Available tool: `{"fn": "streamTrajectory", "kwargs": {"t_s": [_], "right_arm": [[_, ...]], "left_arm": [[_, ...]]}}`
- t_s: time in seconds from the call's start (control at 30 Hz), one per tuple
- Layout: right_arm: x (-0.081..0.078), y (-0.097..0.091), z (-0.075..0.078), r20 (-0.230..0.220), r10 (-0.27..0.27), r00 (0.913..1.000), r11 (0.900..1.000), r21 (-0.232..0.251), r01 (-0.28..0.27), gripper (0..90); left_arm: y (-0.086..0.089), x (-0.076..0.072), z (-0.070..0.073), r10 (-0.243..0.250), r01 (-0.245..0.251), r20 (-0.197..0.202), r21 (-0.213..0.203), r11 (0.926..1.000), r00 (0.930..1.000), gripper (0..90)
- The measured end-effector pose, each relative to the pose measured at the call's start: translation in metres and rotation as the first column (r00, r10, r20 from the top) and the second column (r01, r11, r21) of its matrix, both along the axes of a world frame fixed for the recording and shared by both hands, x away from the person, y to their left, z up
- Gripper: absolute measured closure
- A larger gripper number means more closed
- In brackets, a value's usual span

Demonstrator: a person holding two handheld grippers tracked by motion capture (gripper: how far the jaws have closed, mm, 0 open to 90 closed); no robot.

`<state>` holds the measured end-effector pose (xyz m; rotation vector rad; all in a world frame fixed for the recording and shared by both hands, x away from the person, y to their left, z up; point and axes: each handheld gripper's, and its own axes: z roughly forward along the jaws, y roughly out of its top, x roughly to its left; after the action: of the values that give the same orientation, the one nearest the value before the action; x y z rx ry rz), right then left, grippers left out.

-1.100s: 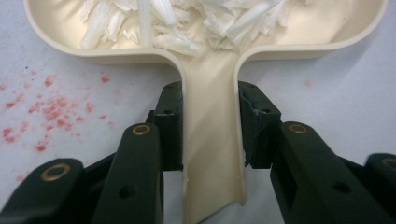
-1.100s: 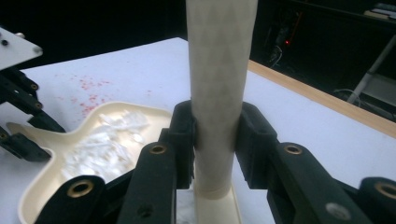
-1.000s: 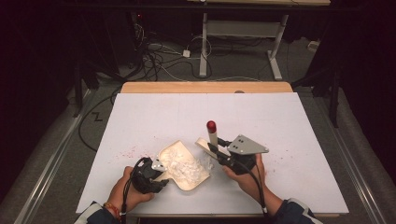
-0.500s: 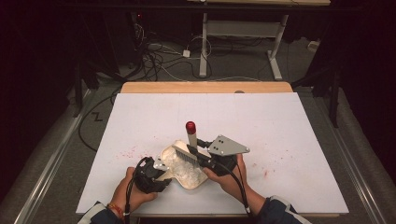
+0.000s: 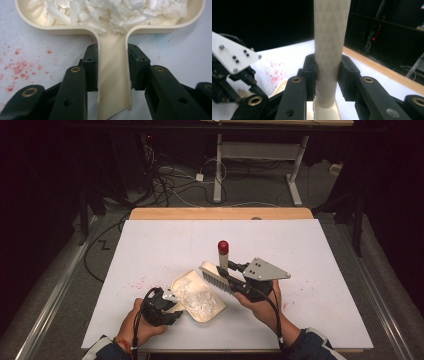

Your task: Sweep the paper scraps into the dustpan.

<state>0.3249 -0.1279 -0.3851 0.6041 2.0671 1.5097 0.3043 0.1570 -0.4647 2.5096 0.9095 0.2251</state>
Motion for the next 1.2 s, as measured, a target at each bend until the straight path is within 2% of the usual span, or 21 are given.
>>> {"fn": "streamTrajectory", "kwargs": {"t_s": [0.13, 0.37, 0.5, 0.6, 0.7, 0.77, 0.93, 1.03, 1.2], "right_arm": [[0.002, -0.017, 0.002, -0.005, -0.03, 0.9995, 0.9995, -0.004, 0.03, 70.9], [0.002, -0.054, 0.005, 0.004, -0.103, 0.9947, 0.9943, -0.03, 0.103, 70.9], [0.005, -0.076, 0.006, 0.016, -0.17, 0.9853, 0.9845, -0.039, 0.171, 70.9], [0.007, -0.093, 0.008, 0.006, -0.208, 0.9781, 0.978, -0.017, 0.208, 70.9], [0.005, -0.103, 0.007, 0.018, -0.249, 0.9684, 0.9673, -0.045, 0.25, 70.8], [0.002, -0.107, 0.006, 0.008, -0.257, 0.9663, 0.965, -0.05, 0.258, 70.8], [0.001, -0.108, -0.007, -0.013, -0.275, 0.9615, 0.9585, -0.083, 0.273, 70.9], [-0.001, -0.099, -0.016, -0.054, -0.235, 0.9705, 0.9693, -0.087, 0.23, 70.9], [-0.015, -0.069, -0.022, -0.055, -0.165, 0.9847, 0.9821, -0.1, 0.159, 70.8]], "left_arm": [[0.003, 0.001, 0.0, 0.009, -0.009, -0.006, -0.007, 0.9999, 0.9999, 63.1], [0.004, 0.0, 0.0, 0.001, -0.001, 0.002, 0.009, 1.0, 1.0, 63.2], [0.003, -0.001, 0.0, 0.0, 0.0, 0.006, 0.013, 0.9999, 1.0, 63.1], [0.004, -0.001, 0.0, -0.003, 0.003, 0.008, 0.016, 0.9999, 1.0, 63.1], [0.003, -0.001, 0.0, -0.008, 0.008, 0.01, 0.02, 0.9998, 0.9999, 63.2], [0.003, -0.001, 0.0, -0.01, 0.01, 0.01, 0.022, 0.9997, 0.9999, 63.1], [0.002, -0.001, 0.0, -0.009, 0.009, 0.018, 0.032, 0.9994, 0.9998, 63.1], [0.001, -0.002, 0.0, -0.008, 0.007, 0.021, 0.034, 0.9994, 0.9998, 63.1], [0.001, -0.002, 0.0, -0.006, 0.006, 0.02, 0.032, 0.9995, 0.9998, 63.1]]}}
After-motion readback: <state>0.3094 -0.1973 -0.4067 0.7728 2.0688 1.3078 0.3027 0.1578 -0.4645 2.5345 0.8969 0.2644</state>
